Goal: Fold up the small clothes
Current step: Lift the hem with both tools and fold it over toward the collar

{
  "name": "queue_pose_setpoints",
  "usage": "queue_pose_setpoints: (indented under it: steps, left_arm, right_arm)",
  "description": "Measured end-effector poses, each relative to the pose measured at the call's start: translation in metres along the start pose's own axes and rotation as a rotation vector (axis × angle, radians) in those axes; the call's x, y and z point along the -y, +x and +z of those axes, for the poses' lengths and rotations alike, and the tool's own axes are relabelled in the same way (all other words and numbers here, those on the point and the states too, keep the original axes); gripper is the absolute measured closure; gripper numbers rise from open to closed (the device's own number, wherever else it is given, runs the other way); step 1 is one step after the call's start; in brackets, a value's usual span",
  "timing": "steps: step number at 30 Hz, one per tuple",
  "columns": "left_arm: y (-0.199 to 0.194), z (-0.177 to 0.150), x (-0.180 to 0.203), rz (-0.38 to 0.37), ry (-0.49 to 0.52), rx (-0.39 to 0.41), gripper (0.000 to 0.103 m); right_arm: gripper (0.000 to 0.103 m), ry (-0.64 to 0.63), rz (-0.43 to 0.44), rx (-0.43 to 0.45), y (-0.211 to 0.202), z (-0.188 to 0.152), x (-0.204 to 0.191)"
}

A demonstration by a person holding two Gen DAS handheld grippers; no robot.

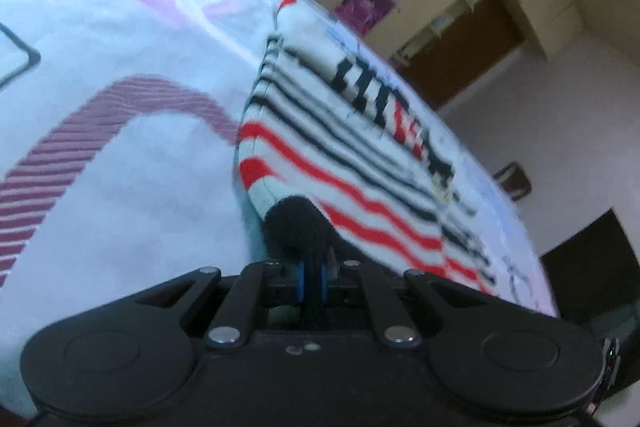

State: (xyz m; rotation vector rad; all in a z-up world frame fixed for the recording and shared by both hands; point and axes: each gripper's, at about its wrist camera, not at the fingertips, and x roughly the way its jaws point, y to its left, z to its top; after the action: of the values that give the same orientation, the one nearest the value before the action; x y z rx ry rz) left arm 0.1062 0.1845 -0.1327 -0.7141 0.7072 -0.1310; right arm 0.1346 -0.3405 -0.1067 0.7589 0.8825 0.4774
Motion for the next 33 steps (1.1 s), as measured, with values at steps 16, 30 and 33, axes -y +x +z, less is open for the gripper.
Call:
queue_pose_setpoints:
  steps: [16, 30, 33]
  left_arm:
    - [0.086, 0.176, 0.067, -0.146, -0.002, 0.151, 0.096]
    - [0.234, 0.245, 0.012, -0.130, -0.107, -0.048, 0.076]
    - [0.244, 0.255, 0.009, -0.174, -0.109, -0.018, 0.043]
  right_arm:
    - [0.098, -0.042, 0.037, 0.220, 0.054, 0.195, -0.077]
    - [0.097, 0.099, -0.044, 0.076, 0.206, 0.291, -0.011]
    - [0.096, 0.096, -0.056, 0.099, 0.218, 0.301, -0.005]
